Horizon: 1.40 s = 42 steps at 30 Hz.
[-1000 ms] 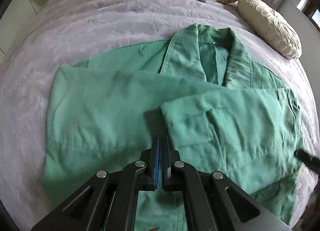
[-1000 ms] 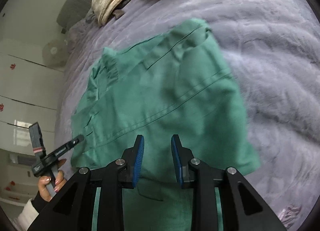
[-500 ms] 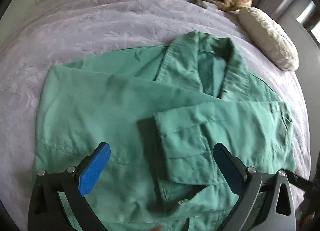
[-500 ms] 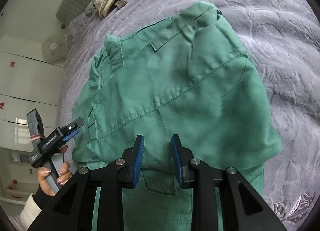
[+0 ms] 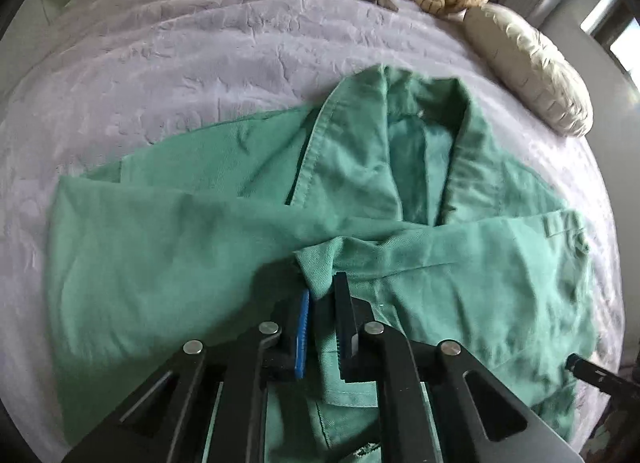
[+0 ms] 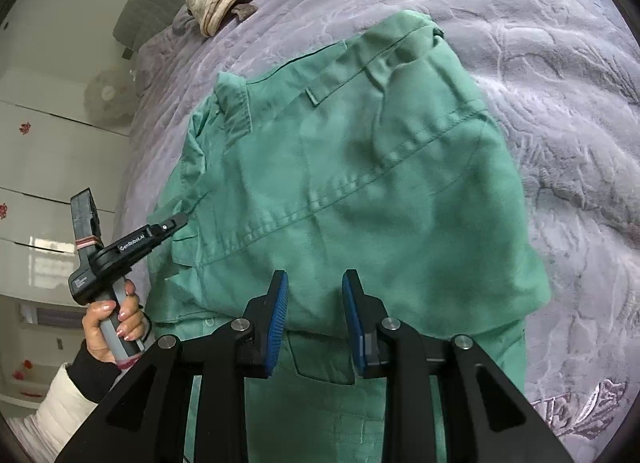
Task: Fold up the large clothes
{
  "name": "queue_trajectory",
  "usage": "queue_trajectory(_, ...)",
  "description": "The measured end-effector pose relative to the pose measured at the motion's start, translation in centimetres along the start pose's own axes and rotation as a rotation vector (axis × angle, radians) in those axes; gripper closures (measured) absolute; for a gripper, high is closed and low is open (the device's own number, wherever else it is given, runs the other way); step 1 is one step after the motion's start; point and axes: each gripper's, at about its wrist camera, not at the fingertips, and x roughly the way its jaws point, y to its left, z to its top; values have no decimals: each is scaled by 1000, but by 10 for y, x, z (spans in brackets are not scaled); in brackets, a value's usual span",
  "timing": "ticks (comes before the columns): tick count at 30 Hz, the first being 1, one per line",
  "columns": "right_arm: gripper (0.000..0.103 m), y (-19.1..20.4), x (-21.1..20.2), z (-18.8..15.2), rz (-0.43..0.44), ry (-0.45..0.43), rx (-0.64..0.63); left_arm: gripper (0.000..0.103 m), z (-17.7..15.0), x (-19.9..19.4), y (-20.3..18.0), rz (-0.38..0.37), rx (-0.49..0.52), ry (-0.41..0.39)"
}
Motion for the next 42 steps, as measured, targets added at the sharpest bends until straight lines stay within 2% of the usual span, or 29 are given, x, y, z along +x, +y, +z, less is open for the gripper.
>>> queue_trajectory(3, 72, -8, 12, 0, -23, 26, 19, 90, 2, -3, 0, 9, -17, -2)
queue_trajectory(5, 72, -15, 15, -2, -9, 39, 54, 89, -4, -17, -1, 23, -25, 2)
queue_trajectory(12, 72, -13, -20, 0, -22, -23, 19, 89, -38, -99, -17, 32, 79, -49)
queue_trajectory(15, 72, -12, -31, 5, -37, -57, 4, 89, -47, -111, -26, 19, 88, -51)
queue_trajectory(17, 72, -14, -30, 9, -60, -62, 6, 89, -58, -103, -25, 7, 84, -16)
queue_trajectory(18, 72, -18, -28, 9, -72, -61, 13, 89, -63, -108, -24, 19, 84, 4)
queue_trajectory(20, 72, -29, -17, 10, -108, -49, 31, 89, -75, -89, -18, 74, 81, 30)
queue_trajectory(23, 90, -53, 1, 9, -132, -18, 66, 89, -81, -82, -1, 56, 44, 12)
queue_trajectory(24, 102, -59, 5, 8, -134, -22, 65, 87, -81, -83, 3, 63, 37, 15)
queue_trajectory(25, 103, -65, 5, 8, -124, -26, 67, 86, -81, -85, 8, 73, 30, 18)
queue_trajectory(27, 103, -73, 2, 7, -85, -29, 92, 86, -84, -89, 17, 167, 31, 42)
queue_trajectory(28, 103, -75, 0, 7, -82, -30, 108, 86, -86, -91, 21, 184, 31, 50)
queue_trajectory(30, 103, -70, -9, 6, -112, -32, 107, 86, -93, -99, 31, 171, 11, 61)
queue_trajectory(31, 100, -65, -13, 4, -120, -32, 99, 86, -96, -103, 35, 168, 5, 64)
queue_trajectory(33, 100, -57, -20, 1, -126, -31, 82, 86, -102, -111, 37, 184, 4, 66)
queue_trajectory(42, 99, -30, -35, -28, -124, 9, 94, 86, -128, -139, 27, 182, 8, 89)
